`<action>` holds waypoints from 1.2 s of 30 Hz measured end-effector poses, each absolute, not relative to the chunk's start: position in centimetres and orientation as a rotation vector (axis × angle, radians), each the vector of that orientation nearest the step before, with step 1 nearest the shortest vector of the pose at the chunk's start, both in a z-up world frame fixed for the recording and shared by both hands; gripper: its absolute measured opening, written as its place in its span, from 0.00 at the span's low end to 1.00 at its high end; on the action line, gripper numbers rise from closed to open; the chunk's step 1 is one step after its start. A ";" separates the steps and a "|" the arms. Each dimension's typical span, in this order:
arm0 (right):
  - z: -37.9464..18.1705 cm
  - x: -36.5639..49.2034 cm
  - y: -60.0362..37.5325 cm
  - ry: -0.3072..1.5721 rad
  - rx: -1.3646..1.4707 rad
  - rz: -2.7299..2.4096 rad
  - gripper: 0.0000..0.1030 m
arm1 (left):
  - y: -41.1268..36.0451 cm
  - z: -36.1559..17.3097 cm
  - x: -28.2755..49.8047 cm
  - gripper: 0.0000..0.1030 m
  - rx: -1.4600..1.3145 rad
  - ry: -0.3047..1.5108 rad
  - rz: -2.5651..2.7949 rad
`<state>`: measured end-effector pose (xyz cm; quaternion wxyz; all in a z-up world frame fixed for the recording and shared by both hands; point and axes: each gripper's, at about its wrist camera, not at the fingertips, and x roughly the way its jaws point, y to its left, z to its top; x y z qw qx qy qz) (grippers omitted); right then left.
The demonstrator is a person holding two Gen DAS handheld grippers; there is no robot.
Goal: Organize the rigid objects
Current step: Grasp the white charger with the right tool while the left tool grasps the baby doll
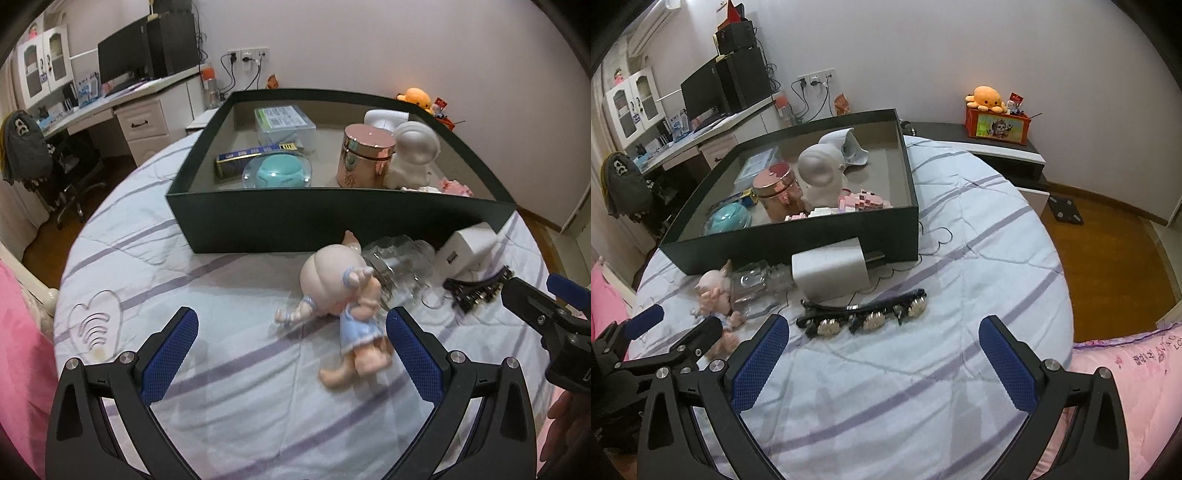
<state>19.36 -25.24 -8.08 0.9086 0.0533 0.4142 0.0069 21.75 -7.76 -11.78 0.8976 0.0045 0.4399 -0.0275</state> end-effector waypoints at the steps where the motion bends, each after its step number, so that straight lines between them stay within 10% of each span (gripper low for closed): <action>1: -8.2 19.7 -25.1 0.854 0.109 0.019 1.00 | -7.7 -12.0 22.0 0.99 0.011 0.915 -0.053; 9: -9.1 22.5 -23.9 0.853 0.088 0.079 1.00 | -7.6 -12.8 22.9 0.89 -0.026 0.921 -0.114; 14: -10.3 23.8 -23.4 0.876 0.077 0.084 0.85 | -8.1 -12.7 23.2 0.60 -0.025 0.922 -0.165; 19: -10.7 23.8 -23.2 0.871 0.077 0.102 0.65 | -7.7 -12.8 23.4 0.59 -0.051 0.920 -0.190; 36: -8.2 21.1 -23.1 0.813 0.113 0.130 0.65 | -4.7 -10.7 21.0 0.59 -0.082 0.884 -0.162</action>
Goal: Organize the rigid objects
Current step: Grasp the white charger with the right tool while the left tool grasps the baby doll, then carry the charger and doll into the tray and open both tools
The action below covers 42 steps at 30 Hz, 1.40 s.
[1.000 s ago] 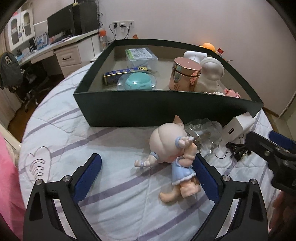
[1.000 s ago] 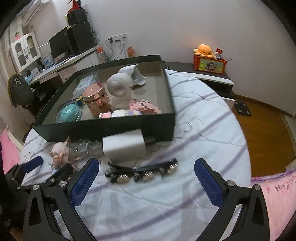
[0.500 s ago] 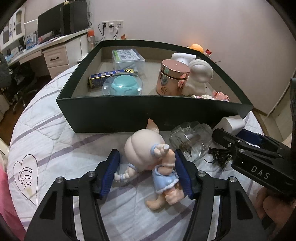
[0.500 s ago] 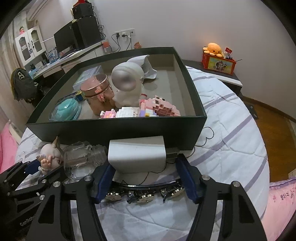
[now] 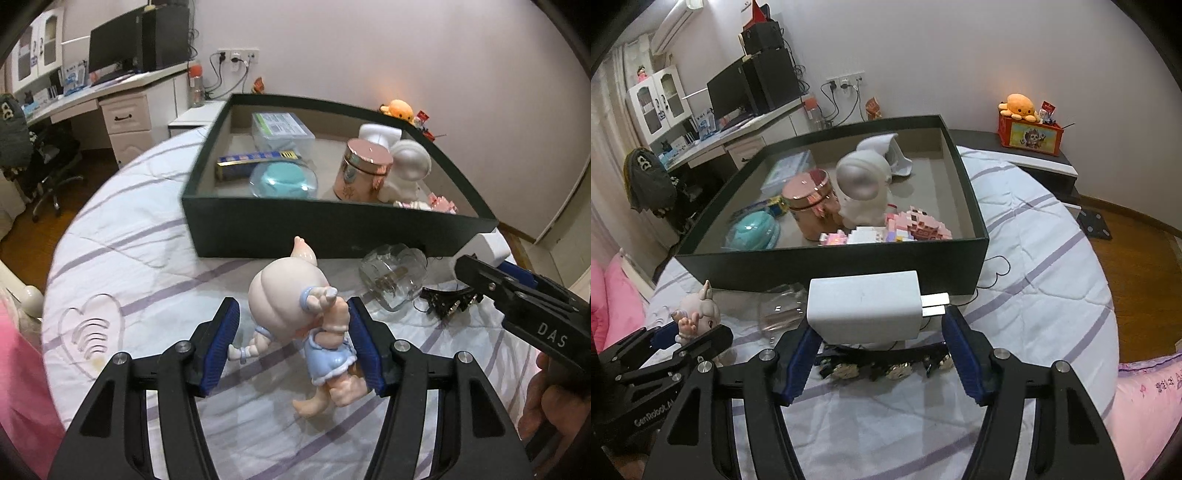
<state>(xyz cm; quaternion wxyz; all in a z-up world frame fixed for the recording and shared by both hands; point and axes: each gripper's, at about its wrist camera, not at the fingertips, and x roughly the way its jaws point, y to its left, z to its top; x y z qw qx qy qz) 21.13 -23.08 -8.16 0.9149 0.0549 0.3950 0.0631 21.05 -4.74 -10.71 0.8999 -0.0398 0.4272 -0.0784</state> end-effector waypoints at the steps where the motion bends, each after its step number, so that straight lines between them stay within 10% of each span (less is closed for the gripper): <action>1: -7.9 21.0 -23.1 0.808 0.114 0.131 0.65 | -4.5 -10.3 20.8 0.59 -0.083 0.877 -0.161; 26: 1.0 23.3 -20.8 0.645 0.062 0.209 0.65 | -4.2 0.0 25.9 0.59 -0.030 0.657 -0.163; 42: -3.0 35.9 -21.9 0.768 0.059 0.174 0.65 | -6.4 -4.8 37.9 0.59 -0.010 0.760 -0.160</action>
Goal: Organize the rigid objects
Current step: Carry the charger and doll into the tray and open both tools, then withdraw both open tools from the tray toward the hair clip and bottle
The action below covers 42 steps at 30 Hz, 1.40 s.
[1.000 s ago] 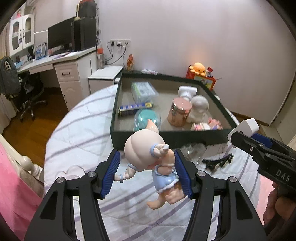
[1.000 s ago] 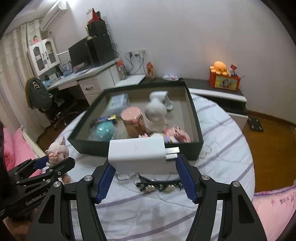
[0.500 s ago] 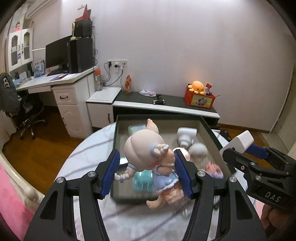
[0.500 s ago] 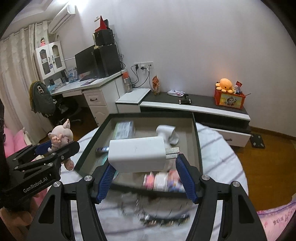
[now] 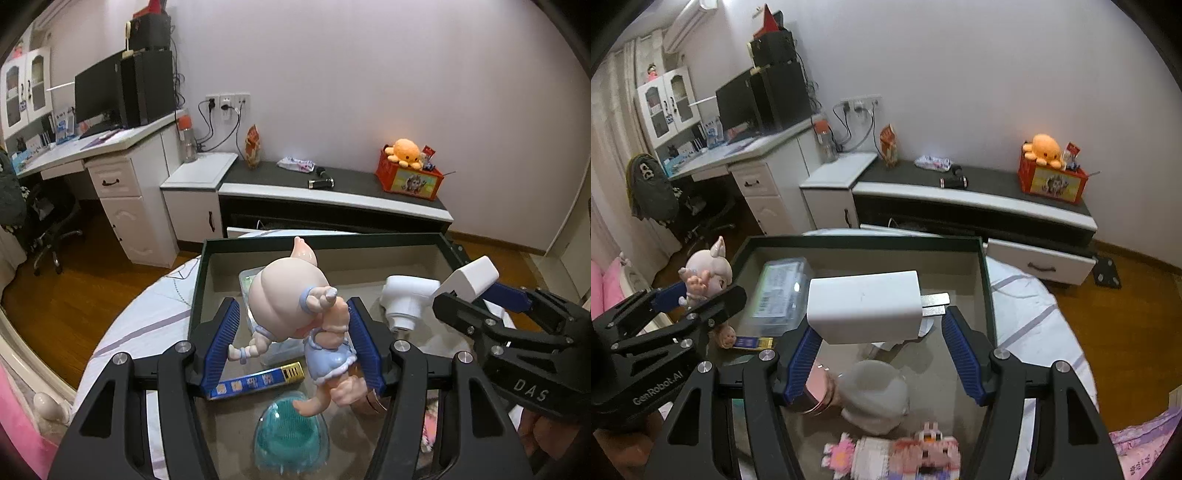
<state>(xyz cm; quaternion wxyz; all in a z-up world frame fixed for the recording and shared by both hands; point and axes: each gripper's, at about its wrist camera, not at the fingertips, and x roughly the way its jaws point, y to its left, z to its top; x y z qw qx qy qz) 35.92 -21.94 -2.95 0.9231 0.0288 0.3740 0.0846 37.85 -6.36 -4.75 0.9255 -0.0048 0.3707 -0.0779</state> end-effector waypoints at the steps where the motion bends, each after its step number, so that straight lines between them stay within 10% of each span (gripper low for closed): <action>1: -3.3 36.1 -22.0 0.774 0.060 0.172 0.65 | -6.4 -5.0 38.1 0.59 -0.009 0.766 -0.160; 12: -4.6 36.7 -21.8 0.808 0.051 0.163 0.79 | -7.3 -5.3 38.2 0.65 0.035 0.771 -0.143; 20: -2.1 33.9 -22.6 0.749 0.084 0.124 1.00 | -4.9 -1.9 34.3 1.00 -0.018 0.685 -0.100; 42: 4.7 17.6 -20.5 0.557 0.111 0.124 1.00 | -2.0 2.4 17.3 1.00 -0.078 0.565 -0.067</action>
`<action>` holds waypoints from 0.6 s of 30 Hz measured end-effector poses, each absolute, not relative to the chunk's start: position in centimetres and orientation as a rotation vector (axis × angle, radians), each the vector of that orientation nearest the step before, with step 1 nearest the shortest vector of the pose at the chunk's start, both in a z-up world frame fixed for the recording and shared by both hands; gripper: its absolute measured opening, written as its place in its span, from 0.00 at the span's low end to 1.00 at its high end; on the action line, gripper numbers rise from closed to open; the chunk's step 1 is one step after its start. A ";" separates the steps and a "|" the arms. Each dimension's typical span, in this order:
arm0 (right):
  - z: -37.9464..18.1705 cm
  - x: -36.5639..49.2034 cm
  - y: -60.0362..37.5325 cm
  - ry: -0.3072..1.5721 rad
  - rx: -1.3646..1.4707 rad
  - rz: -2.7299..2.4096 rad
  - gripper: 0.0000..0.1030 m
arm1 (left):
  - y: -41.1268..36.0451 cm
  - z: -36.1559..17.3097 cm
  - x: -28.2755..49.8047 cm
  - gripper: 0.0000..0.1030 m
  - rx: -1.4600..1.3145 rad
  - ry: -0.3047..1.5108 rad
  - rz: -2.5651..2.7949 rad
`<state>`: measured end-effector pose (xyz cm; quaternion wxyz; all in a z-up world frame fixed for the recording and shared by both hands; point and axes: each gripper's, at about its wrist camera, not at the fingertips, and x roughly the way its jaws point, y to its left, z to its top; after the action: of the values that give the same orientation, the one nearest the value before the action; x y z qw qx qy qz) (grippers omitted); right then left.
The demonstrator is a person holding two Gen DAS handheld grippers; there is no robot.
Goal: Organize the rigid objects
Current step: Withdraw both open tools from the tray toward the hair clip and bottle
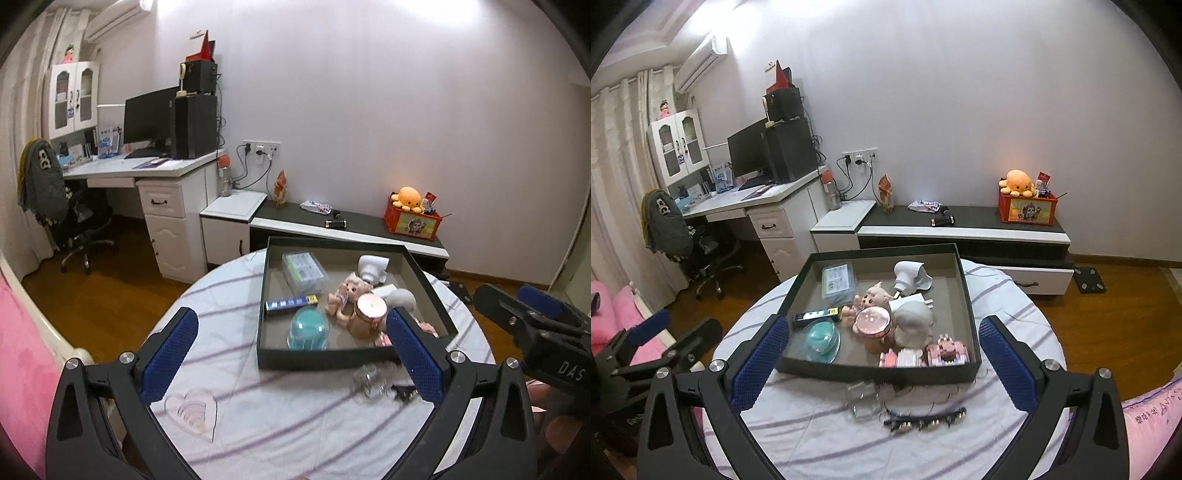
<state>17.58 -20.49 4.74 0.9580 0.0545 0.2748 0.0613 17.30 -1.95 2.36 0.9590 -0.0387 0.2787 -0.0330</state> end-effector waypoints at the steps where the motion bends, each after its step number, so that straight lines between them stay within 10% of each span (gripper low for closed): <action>1: 4.8 16.9 -20.4 0.553 0.111 0.123 1.00 | -1.8 2.3 16.6 1.00 -0.085 0.565 -0.064; 18: 1.1 7.7 -22.5 0.590 0.171 0.080 1.00 | -1.4 -0.3 10.1 1.00 -0.095 0.616 -0.050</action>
<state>7.66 -22.52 1.13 0.9524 0.0843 0.2902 0.0392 10.14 -1.44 -0.29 0.9515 -0.0465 0.3032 -0.0247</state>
